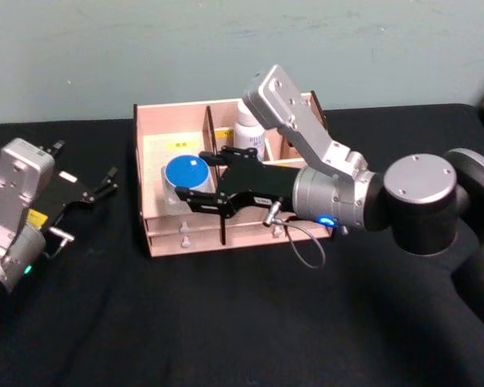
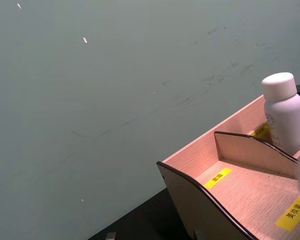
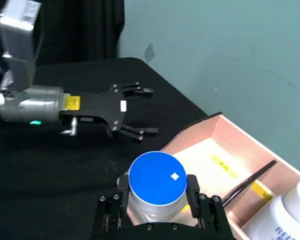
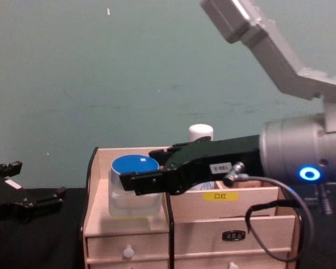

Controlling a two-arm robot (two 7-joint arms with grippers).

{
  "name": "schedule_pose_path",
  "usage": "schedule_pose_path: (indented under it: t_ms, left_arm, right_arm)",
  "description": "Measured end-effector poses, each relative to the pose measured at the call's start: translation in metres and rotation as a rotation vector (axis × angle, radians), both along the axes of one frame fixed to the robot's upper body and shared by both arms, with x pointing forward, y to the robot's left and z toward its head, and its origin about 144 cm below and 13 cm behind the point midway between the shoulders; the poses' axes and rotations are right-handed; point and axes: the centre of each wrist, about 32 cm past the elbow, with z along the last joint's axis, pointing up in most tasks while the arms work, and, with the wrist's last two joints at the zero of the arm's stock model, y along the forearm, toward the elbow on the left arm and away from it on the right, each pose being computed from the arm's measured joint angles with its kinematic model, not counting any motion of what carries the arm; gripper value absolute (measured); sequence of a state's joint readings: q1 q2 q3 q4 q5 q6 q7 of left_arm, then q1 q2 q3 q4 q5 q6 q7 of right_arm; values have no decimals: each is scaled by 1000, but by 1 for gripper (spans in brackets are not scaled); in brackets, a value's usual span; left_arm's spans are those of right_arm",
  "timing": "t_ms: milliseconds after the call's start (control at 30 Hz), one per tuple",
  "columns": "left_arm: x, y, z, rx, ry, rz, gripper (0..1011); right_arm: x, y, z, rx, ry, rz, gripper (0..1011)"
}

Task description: Pick up the facial cleanser and watermelon frost from the table and place them into the tiered storage box.

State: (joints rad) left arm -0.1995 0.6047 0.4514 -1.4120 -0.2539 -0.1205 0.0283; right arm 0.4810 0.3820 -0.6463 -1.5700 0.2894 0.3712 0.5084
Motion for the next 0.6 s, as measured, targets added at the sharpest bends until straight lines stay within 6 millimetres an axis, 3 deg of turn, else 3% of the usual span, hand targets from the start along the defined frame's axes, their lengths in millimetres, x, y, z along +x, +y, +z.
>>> schedule_pose_path:
  t_ms: [600]
  left_arm:
    - [0, 0, 0, 0, 0, 0, 1009]
  right_arm:
    - [34, 19, -14, -21, 7, -52, 699]
